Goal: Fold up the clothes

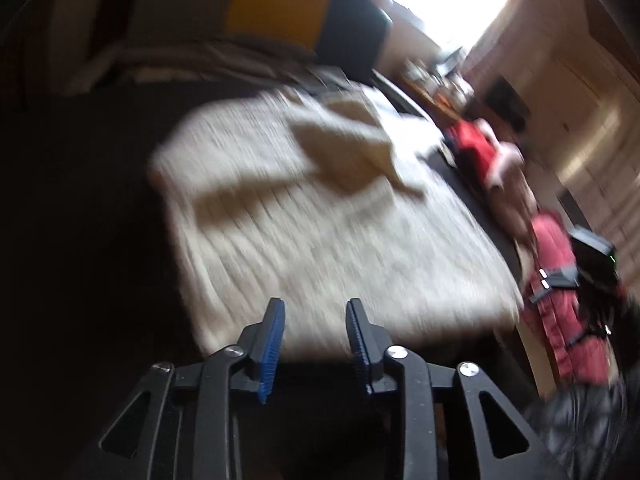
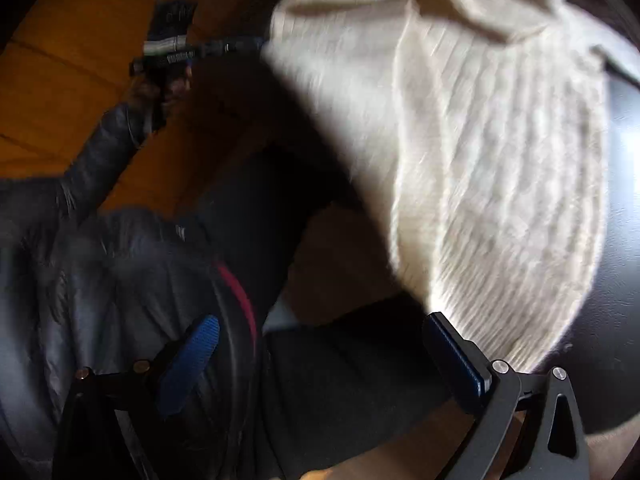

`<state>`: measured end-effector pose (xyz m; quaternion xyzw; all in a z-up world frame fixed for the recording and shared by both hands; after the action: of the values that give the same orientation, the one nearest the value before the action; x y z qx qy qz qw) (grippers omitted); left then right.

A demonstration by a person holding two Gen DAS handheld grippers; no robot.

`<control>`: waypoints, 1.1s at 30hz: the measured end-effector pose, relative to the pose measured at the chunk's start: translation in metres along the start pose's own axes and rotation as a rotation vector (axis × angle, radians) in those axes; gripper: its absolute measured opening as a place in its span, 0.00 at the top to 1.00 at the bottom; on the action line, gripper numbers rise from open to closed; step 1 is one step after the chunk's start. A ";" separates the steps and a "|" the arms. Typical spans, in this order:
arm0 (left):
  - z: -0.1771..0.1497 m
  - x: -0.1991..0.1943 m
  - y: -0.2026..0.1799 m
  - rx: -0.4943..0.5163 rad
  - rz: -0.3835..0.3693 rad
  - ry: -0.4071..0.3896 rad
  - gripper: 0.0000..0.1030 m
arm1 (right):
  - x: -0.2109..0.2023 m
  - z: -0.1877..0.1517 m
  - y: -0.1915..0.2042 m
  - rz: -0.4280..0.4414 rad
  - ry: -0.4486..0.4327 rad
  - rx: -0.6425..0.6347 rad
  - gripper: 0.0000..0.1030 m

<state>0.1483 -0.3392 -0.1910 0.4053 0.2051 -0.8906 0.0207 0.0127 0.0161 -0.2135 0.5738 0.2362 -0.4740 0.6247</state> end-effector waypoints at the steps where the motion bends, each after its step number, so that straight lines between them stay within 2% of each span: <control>1: 0.011 0.009 -0.004 0.012 -0.007 0.001 0.63 | -0.010 0.010 -0.003 -0.011 -0.057 0.008 0.00; 3: 0.032 0.030 -0.014 0.053 -0.020 0.019 0.60 | -0.028 0.035 -0.015 -0.041 -0.170 0.033 0.00; 4: 0.038 0.042 -0.017 0.084 -0.013 0.053 0.60 | -0.031 0.045 -0.021 -0.046 -0.202 0.047 0.00; 7: 0.051 0.082 -0.024 0.192 0.028 0.185 0.60 | -0.032 0.083 -0.049 -0.067 -0.270 0.100 0.00; 10: 0.054 0.104 -0.023 0.244 0.019 0.270 0.60 | -0.018 0.116 -0.075 -0.064 -0.313 0.160 0.00; 13: 0.051 0.115 -0.024 0.265 -0.056 0.325 0.60 | 0.005 0.131 -0.089 -0.022 -0.333 0.219 0.00; 16: 0.052 0.117 -0.022 0.236 -0.113 0.336 0.60 | 0.015 0.139 -0.099 0.021 -0.339 0.267 0.00; 17: 0.051 0.115 -0.021 0.222 -0.130 0.341 0.63 | 0.022 0.144 -0.106 0.012 -0.339 0.278 0.00; 18: 0.048 0.111 -0.021 0.222 -0.139 0.339 0.74 | 0.029 0.149 -0.113 0.005 -0.341 0.290 0.00; 19: 0.045 0.106 -0.022 0.227 -0.145 0.334 0.79 | 0.031 0.152 -0.115 0.014 -0.350 0.297 0.00; 21: 0.032 0.092 -0.025 0.237 -0.145 0.320 0.89 | 0.026 0.149 -0.121 0.030 -0.383 0.309 0.00; 26: -0.017 0.051 -0.038 0.290 -0.096 0.300 0.91 | 0.020 0.118 -0.121 0.031 -0.486 0.328 0.00; 29: -0.051 0.026 -0.039 0.340 -0.022 0.318 0.91 | 0.015 0.101 -0.116 0.016 -0.528 0.352 0.00; 31: -0.066 0.009 -0.028 0.306 0.020 0.326 0.90 | 0.013 0.089 -0.113 0.008 -0.555 0.374 0.00; 33: -0.072 -0.010 -0.013 0.261 0.006 0.331 0.89 | 0.012 0.083 -0.109 -0.007 -0.570 0.388 0.00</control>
<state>0.2040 -0.3008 -0.2217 0.5458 0.0875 -0.8309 -0.0631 -0.0966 -0.0536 -0.2580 0.5255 -0.0404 -0.6536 0.5432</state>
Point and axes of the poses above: each gripper's, at about its wrist camera, not at the fingertips, and x roughly the way its jaws point, y to its left, z to its top, the point moved 4 cm from there along x, roughly the way its jaws point, and after that the axes turned 4 degrees about x, right-handed, at the moved point
